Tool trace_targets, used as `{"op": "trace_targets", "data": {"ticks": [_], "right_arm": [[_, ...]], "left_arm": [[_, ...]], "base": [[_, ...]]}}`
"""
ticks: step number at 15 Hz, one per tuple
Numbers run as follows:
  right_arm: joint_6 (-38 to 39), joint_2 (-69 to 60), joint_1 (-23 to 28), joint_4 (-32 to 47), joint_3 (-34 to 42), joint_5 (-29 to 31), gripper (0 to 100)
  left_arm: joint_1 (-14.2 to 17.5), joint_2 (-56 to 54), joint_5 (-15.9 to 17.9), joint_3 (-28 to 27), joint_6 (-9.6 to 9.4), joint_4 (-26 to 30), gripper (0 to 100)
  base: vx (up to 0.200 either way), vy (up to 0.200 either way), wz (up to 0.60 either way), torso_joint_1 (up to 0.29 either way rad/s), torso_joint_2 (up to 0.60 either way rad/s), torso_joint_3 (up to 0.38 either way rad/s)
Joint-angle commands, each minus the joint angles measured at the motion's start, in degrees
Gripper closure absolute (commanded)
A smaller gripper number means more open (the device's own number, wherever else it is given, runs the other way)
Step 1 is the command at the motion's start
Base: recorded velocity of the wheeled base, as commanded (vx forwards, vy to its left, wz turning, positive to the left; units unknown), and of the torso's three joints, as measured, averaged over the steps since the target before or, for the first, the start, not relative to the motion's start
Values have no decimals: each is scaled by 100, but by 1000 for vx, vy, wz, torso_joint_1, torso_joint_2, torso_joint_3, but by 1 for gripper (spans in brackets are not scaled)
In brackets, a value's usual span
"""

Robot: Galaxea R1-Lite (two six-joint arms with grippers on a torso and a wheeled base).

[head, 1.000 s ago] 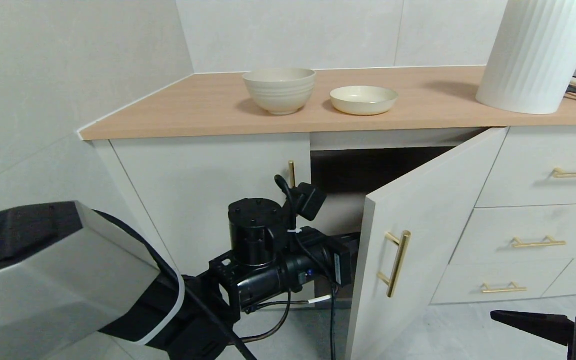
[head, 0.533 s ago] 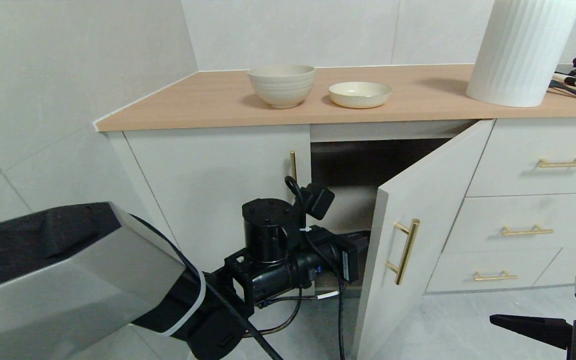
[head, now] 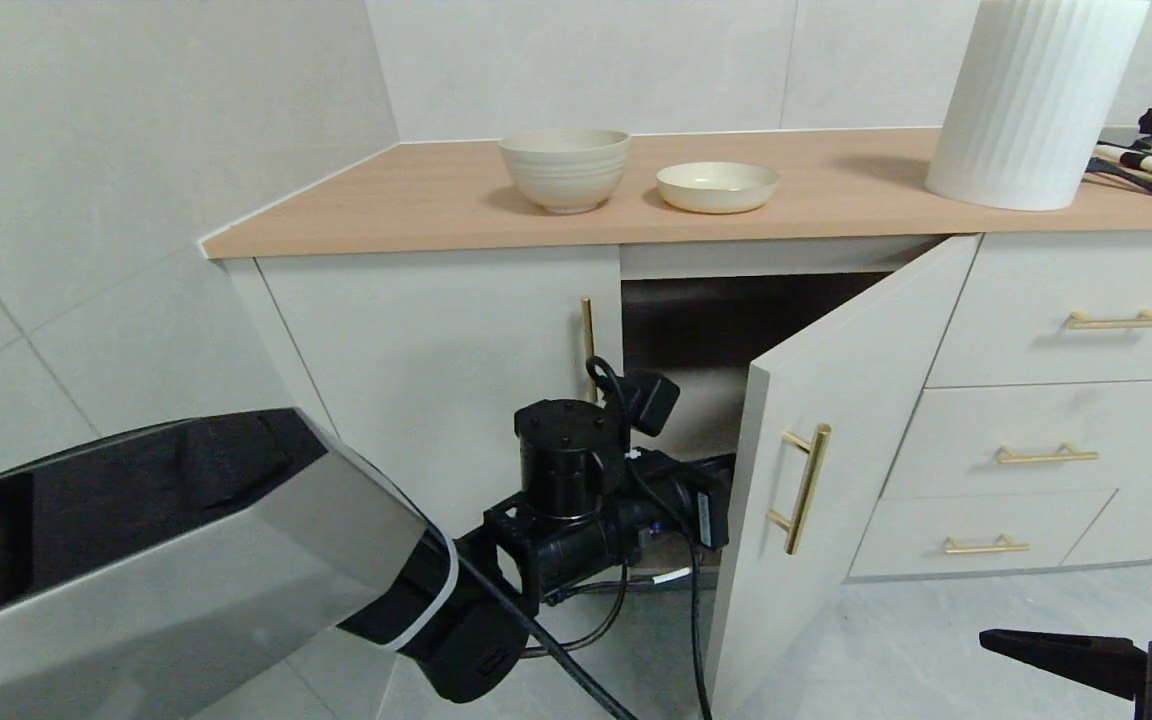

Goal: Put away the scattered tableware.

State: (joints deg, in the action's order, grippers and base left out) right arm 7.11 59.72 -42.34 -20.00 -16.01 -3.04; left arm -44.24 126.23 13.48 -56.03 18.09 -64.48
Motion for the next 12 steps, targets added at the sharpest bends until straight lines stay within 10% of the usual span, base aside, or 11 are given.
{"op": "trace_targets", "data": {"ticks": [1, 5, 9, 12], "right_arm": [[1, 22, -20, -3, 10, -4, 0], [10, -374, -196, -3, 133, -742, 0], [10, -514, -196, -3, 124, -813, 0], [10, -584, -187, -3, 98, -804, 0]], "left_arm": [[-252, 15, 14, -5, 10, -56, 100], [-946, -301, 1350, 1085, 63, -1304, 100], [-682, -143, 1280, 857, 37, -1225, 100], [-243, 437, 770, -119, 1, -30, 100]], "base": [[0, 0, 0, 0, 0, 0], [0, 0, 0, 0, 0, 0], [0, 0, 0, 0, 0, 0], [0, 0, 0, 0, 0, 0]]}}
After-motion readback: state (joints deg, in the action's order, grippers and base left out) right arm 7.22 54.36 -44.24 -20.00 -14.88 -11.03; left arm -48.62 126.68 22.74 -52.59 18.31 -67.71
